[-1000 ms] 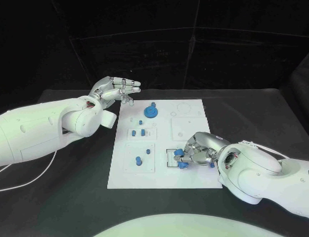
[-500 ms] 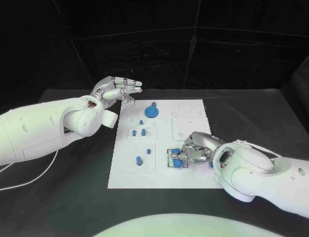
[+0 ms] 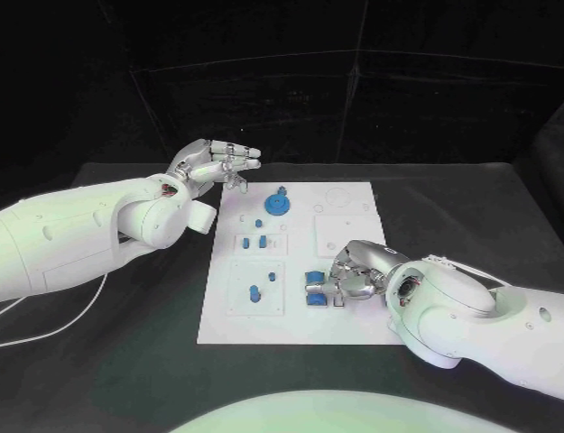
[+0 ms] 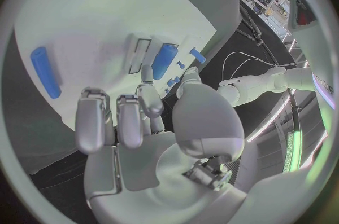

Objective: Assemble the parts on the task board

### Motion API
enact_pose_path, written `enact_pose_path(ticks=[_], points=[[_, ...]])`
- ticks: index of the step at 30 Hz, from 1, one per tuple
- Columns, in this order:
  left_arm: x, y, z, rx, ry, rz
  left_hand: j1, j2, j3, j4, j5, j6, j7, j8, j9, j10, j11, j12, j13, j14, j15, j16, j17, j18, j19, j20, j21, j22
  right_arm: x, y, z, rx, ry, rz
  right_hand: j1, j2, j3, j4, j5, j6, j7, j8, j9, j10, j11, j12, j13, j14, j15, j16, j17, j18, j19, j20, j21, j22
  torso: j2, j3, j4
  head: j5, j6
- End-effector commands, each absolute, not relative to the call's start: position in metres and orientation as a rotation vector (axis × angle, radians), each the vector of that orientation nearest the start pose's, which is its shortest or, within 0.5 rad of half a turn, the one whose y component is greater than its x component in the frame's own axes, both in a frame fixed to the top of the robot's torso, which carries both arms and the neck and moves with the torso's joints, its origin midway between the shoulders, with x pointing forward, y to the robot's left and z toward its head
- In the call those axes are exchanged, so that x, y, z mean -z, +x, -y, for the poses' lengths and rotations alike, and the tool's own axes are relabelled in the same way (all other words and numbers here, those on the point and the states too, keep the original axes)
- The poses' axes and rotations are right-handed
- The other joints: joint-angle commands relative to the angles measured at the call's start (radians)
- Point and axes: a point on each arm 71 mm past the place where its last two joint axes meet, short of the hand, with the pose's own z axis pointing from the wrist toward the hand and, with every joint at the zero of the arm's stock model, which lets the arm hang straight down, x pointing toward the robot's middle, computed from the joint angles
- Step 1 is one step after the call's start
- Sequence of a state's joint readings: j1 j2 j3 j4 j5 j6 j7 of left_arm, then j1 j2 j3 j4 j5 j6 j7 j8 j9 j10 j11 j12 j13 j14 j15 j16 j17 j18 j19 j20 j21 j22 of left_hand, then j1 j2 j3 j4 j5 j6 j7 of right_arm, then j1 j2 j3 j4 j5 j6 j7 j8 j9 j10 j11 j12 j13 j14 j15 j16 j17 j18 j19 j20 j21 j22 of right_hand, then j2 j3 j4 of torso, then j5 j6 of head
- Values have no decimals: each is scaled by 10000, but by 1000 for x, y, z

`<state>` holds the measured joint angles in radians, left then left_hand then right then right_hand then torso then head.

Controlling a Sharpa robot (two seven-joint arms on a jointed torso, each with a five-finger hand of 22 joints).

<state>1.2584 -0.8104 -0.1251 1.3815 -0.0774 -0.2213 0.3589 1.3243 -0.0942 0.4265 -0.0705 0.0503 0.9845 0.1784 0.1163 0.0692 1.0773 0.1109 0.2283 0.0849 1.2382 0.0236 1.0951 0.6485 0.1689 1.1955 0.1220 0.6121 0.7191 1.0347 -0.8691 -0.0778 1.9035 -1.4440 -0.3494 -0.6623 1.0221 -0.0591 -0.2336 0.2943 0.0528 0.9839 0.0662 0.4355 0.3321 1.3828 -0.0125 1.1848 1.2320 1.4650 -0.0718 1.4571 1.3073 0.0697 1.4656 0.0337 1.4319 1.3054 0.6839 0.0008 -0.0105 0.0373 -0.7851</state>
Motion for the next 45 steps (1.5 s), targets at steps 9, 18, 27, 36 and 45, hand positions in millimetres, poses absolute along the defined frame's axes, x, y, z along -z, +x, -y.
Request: enact_pose_path(ticks=[9,18,27,36,45], points=[[188,513,-230,14713,-10113,-15166,-16,64,-60,2,26,-2,40,50,4,-59,3,46,14,-89,11,-24,-9,138,-72,7,-41,-14,235,368,140,-5478,749,-19771,1842,229,523,-484,192,6,-29,171,169,52,9,27,160,653,-68,21,510,-167,62,-44,55,109,-1,3,-3,-10,-33],[188,513,-231,14707,-10115,-15165,-16,64,-60,2,26,-2,40,50,4,-59,3,46,14,-89,11,-24,-9,138,-72,7,-41,-14,233,368,149,-5488,845,-19460,2433,323,485,-733,387,1,-29,219,233,71,5,24,210,657,-73,27,537,-173,69,-49,66,142,-3,0,-5,-31,3],[188,513,-232,14669,-10135,-15155,-16,64,-60,2,26,-2,40,50,4,-59,3,46,14,-89,11,-24,-9,138,-72,7,-41,-14,228,366,182,-5527,2076,-19154,2497,637,327,-575,1365,-491,139,-163,98,23,130,-85,191,657,16,20,549,-173,56,7,53,131,-9,6,-15,-148,72],[188,513,-232,14678,-10133,-15169,4,71,-67,-11,26,3,38,58,6,-63,0,64,17,-95,9,-20,-19,140,-71,7,-45,-20,225,365,234,-4312,2517,-19609,3196,901,307,-818,2228,-531,304,-769,-208,-44,269,-217,163,653,150,11,552,-172,43,165,58,153,-21,8,-57,-375,177],[188,513,-231,14679,-10136,-15189,4,72,-67,-11,26,3,38,59,6,-63,0,65,17,-95,9,-20,-20,140,-71,7,-45,-20,224,365,251,-3439,2157,-19552,3311,893,266,-869,2271,-430,302,-837,-249,-41,272,-218,176,658,154,23,580,-177,53,168,77,191,-3,-6,-38,-578,215]])
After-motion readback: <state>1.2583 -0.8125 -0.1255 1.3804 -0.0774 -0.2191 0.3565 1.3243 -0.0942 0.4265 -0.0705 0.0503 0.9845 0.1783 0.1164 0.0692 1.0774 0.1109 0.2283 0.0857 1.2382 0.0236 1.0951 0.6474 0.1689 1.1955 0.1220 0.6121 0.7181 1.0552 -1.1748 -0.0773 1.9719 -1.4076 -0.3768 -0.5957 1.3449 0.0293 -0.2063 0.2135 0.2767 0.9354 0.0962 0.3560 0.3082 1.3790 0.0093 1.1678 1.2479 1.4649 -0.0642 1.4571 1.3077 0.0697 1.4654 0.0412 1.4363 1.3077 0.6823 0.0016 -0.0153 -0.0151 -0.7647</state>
